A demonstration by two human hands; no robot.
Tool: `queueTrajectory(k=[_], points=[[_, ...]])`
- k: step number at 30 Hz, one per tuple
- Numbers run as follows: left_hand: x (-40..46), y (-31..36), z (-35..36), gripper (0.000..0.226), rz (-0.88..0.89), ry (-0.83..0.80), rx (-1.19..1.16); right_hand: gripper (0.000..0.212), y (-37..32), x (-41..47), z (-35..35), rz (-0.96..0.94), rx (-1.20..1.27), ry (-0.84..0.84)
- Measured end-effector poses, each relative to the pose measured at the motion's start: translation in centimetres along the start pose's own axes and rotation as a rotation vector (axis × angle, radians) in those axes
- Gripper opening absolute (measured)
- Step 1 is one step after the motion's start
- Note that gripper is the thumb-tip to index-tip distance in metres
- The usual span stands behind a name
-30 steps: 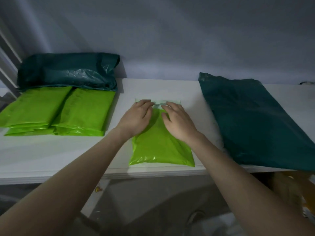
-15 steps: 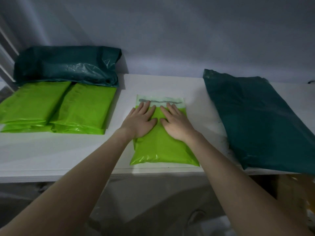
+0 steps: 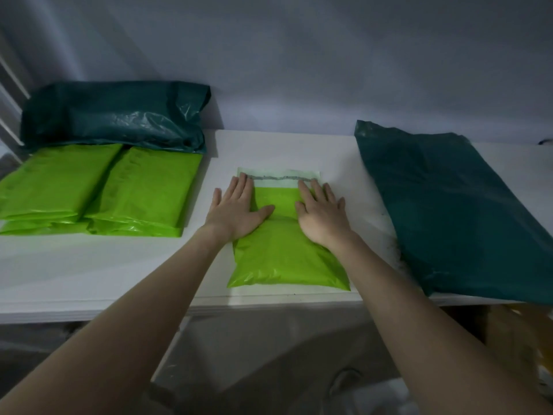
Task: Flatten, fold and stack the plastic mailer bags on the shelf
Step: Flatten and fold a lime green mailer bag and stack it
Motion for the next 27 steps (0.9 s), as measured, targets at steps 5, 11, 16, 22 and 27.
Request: queueTrajectory(k=[5,11,16,22,27], points=[[-0.7,-0.8,-1.2,0.073,-0.019,0.122,-0.131,0.058,1.0,-0.6,-2.1,-0.015,0.014,0.105],[-2.2,-3.2,-4.0,0.061,-0.122,0.297,-0.272,0.054,2.0,-1.6,-5.3,0.082,0.148,0.254],[-2.8,-4.9,-3.5,0.057,-0.281,0.175,-0.34,0.063,3.5,-1.9,-4.5,0.203,0.386,0.13],[-3.5,-4.9,-2.1,0.052,-0.391,-0.003,-0.675,0.064,3.3,-2.2,-3.7,0.26,0.529,0.085],[-3.3,-4.3,-1.5,0.023,-0.396,-0.019,-0.955,0.065,3.4,-2.3,-3.3,0.311,0.517,0.07]])
Point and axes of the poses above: each hand's wrist, its own x-axis towards the middle knuckle, its own z-axis out of the palm, y = z × x, the point moved 10 cm from there along x, towards the middle knuckle, and after that the axes turned 11 degrees about x, right-handed, at the moved point
